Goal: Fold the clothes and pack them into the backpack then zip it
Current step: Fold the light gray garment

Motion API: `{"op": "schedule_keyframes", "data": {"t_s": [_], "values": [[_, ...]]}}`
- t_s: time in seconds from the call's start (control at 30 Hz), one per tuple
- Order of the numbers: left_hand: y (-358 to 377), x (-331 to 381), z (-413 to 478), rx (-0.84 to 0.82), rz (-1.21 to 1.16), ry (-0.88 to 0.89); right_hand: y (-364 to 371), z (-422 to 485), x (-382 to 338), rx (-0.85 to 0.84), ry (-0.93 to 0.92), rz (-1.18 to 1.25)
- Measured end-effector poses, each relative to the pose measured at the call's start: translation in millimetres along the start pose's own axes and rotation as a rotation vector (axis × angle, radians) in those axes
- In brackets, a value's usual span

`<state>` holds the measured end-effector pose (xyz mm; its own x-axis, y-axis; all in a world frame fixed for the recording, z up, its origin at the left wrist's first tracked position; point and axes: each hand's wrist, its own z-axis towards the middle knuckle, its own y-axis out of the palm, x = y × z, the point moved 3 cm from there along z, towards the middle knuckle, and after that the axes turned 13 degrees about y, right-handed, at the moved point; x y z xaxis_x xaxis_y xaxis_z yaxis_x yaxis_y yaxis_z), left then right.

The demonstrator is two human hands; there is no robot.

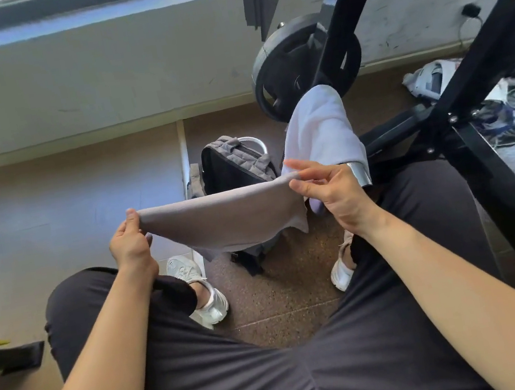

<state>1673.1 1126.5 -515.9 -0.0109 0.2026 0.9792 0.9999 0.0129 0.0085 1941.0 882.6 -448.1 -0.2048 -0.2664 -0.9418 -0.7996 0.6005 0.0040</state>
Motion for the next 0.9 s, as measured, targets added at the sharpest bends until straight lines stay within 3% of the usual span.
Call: {"op": "schedule_keyframes", "data": {"t_s": [0.1,0.47,0.6,0.9], "values": [[0.7,4.5,7.3,0.011,-0.007,-0.009,1.2,-3.2,-4.2,-0.038,-0.033,-0.025],[-3.2,7.2,3.8,-0.094,-0.247,-0.046,-4.9,0.8,4.8,0.11,-0.065,-0.107],[-6.8,8.8,-0.9,-0.062,-0.258,-0.046,-9.0,-3.0,1.7,0.111,-0.077,-0.146],[-11.2,13.6,-12.1,-0.094,-0.176,0.112,-12.1,-2.6,0.2,0.233,-0.15,-0.106]]}}
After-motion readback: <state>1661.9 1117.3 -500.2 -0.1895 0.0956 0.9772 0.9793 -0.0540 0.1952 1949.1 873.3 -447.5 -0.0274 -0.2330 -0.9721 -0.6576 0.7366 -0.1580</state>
